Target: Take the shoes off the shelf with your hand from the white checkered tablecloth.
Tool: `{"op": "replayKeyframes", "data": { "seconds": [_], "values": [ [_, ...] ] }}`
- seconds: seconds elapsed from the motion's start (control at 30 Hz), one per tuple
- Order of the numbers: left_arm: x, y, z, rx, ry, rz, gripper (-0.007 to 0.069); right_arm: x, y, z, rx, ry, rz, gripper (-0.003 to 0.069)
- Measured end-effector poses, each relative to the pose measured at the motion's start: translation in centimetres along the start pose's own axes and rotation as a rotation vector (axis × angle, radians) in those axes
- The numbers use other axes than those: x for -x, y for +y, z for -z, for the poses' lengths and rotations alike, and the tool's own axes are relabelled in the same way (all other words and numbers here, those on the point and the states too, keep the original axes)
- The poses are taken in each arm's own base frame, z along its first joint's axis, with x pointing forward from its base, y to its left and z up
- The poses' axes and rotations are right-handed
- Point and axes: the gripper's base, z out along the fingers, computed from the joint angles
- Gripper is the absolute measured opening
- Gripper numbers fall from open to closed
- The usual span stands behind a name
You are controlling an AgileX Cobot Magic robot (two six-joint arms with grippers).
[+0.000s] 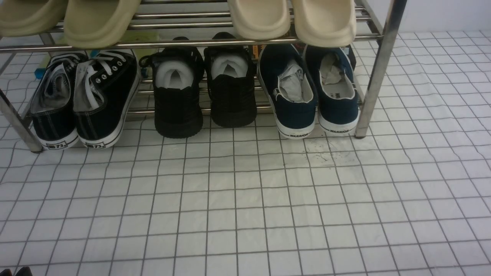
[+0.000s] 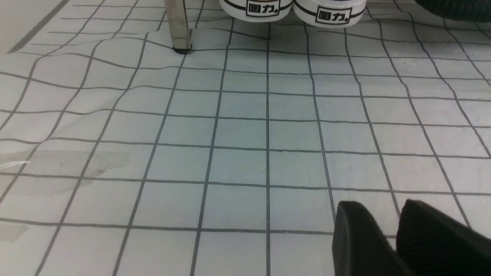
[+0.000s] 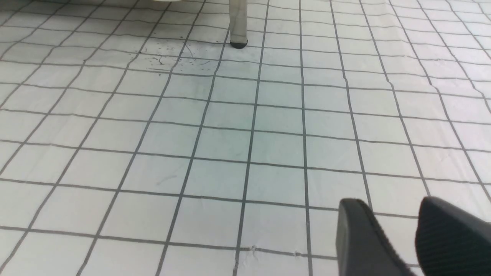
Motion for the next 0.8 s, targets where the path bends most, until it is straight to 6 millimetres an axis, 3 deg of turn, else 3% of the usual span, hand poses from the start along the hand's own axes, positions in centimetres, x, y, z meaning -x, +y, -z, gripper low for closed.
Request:
{"op": "replayKeyframes", "data": {
  "seconds": [0.8],
  "values": [
    [0.0,0.0,0.0,0.0,0.0,0.0,0.0197,0.07,0.03,0.0,0.004,-0.008,-0.038,0.0239]
  ]
}}
